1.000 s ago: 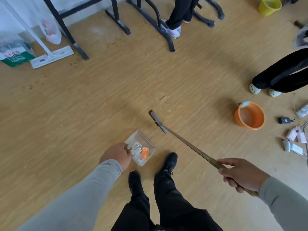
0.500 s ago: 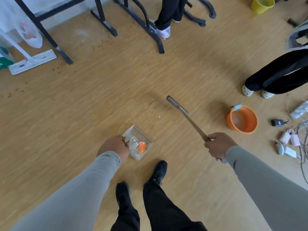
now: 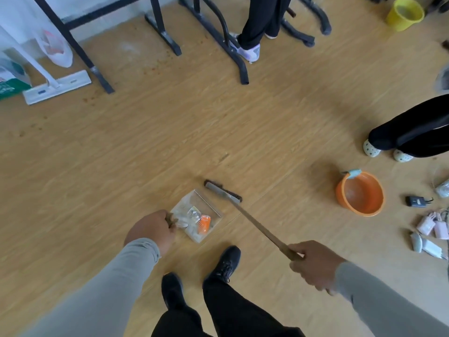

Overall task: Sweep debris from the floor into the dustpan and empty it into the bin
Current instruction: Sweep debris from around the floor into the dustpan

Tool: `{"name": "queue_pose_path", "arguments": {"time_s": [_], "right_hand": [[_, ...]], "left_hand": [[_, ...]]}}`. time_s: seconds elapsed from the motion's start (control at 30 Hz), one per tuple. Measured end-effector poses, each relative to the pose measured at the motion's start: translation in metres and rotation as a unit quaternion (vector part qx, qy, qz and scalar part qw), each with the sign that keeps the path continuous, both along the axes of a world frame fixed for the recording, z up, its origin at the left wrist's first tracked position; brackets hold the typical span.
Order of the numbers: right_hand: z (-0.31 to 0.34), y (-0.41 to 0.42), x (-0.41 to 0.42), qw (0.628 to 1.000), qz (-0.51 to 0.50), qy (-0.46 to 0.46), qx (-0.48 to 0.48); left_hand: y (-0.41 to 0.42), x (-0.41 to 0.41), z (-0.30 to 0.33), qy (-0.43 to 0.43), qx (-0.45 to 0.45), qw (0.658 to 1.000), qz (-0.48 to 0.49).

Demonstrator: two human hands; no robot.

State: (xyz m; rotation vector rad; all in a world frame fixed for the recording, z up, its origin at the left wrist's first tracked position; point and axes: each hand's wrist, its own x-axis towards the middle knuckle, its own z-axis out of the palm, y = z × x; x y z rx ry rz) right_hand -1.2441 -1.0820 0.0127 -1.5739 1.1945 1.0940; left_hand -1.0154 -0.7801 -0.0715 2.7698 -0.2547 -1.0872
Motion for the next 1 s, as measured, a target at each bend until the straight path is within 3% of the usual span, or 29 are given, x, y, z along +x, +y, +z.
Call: {"name": "queue_pose_path", "arguments": {"time_s": [0.17, 0.33, 0.43, 0.53, 0.7, 0.8, 1.0], "right_hand": [[0.045, -0.059, -0.019, 0.997, -0.07, -0.011, 0.016], [0.022, -0.014, -0.005, 0.996, -0.006, -0.046, -0.078], [-0.003, 0.009, 0.021, 0.985, 0.081, -0.052, -0.146], [-0.022, 0.04, 0.039, 0.988, 0.112, -0.045, -0.098], [0.005, 0.017, 0.04, 0.999, 0.004, -0.019, 0.043], [0.033, 0.001, 0.027, 0.997, -0.038, -0.031, 0.052], [0.074, 0.046, 0.02, 0.998, -0.014, -0.056, 0.012]], "left_hand": [[0.0, -0.004, 0.005, -0.001, 0.01, 1.0, -0.006], [0.001, -0.002, 0.003, 0.003, 0.008, 1.0, -0.004], [0.002, -0.004, 0.002, -0.001, 0.01, 1.0, 0.002], [0.001, -0.007, 0.002, -0.008, 0.018, 1.0, -0.007], [0.0, -0.009, 0.006, -0.027, 0.021, 0.999, -0.013], [0.01, -0.012, 0.005, -0.015, 0.017, 1.0, -0.011], [0.043, -0.021, 0.008, 0.002, -0.012, 1.0, 0.001]]}}
